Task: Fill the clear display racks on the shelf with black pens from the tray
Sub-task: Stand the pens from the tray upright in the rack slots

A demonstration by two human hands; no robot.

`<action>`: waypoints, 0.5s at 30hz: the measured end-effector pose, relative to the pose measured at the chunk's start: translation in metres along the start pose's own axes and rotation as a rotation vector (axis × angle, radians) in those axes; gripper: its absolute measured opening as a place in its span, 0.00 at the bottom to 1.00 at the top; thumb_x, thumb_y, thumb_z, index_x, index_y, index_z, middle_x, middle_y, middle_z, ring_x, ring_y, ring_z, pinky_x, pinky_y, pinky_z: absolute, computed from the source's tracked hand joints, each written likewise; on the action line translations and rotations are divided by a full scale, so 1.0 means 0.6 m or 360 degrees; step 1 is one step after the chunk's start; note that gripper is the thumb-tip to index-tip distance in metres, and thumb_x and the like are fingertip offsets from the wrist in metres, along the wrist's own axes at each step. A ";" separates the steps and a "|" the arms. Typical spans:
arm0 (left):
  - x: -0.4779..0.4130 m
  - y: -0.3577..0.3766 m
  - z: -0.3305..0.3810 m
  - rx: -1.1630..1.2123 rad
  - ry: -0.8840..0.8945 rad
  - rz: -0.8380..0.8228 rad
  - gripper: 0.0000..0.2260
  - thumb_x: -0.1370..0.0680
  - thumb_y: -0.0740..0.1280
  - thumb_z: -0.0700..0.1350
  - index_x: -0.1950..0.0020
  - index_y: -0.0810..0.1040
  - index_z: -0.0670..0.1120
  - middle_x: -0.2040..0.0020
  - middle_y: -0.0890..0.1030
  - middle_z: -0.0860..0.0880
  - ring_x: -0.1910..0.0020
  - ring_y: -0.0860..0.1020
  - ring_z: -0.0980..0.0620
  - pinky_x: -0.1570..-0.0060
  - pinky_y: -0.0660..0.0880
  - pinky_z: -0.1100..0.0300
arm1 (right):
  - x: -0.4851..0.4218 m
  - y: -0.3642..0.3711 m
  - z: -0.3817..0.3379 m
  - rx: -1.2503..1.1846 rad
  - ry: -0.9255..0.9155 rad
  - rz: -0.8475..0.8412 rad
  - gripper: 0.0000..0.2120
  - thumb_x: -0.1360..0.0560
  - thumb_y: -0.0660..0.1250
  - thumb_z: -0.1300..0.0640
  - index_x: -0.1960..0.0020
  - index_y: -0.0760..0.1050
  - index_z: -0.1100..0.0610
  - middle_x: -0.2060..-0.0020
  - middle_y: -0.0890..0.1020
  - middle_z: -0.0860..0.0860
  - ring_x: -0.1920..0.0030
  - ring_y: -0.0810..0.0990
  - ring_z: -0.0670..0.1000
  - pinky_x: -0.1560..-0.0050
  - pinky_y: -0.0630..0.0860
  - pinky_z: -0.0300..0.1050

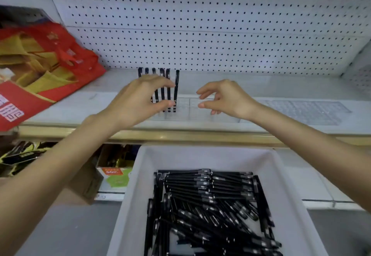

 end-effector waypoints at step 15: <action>0.209 0.385 0.071 -0.0294 0.0161 -0.1211 0.23 0.20 0.62 0.56 0.28 0.67 0.48 0.34 0.73 0.48 0.35 0.72 0.48 0.40 0.72 0.51 | 0.263 0.256 0.240 0.0485 0.0316 -0.0959 0.21 0.25 0.71 0.50 0.35 0.75 0.56 0.40 0.80 0.51 0.43 0.78 0.49 0.42 0.75 0.44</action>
Point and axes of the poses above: each hand's wrist, its own x-axis away from the middle knuckle, its own y-axis out of the palm, z = x × y, the point moved 9 cm from there along -x, towards the middle knuckle
